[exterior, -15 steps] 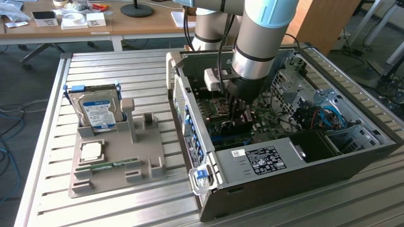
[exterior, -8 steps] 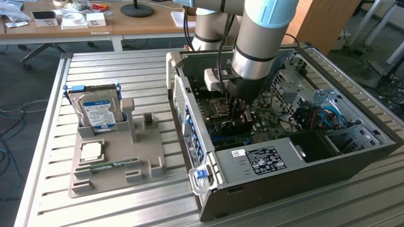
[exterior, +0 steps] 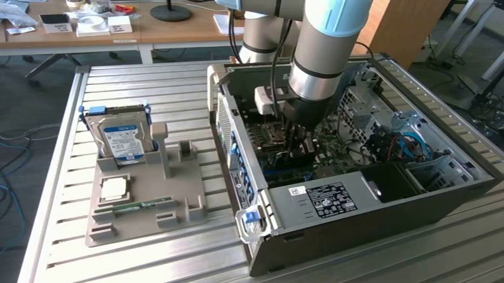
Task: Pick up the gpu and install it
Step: 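Insert the gpu into the slot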
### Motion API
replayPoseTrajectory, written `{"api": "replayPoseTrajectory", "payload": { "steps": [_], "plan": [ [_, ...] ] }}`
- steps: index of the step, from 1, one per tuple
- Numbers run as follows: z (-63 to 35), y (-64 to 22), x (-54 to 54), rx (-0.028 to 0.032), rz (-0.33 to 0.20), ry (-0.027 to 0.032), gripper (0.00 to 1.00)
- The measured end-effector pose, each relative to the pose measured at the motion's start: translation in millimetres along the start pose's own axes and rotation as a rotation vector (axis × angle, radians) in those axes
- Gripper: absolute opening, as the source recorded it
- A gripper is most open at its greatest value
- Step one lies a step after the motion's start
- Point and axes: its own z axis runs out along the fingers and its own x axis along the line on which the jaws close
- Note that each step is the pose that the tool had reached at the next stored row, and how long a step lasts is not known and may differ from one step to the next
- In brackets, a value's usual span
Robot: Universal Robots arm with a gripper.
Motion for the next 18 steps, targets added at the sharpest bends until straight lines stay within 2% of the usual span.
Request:
{"api": "replayPoseTrajectory", "payload": {
  "steps": [7, 18],
  "plan": [
    [0.2, 1.9, 0.1, 0.0007, 0.000, -0.0030, 0.27],
    [3.7, 3.1, 0.9, -0.0002, 0.000, -0.0036, 0.27]
  ]
}}
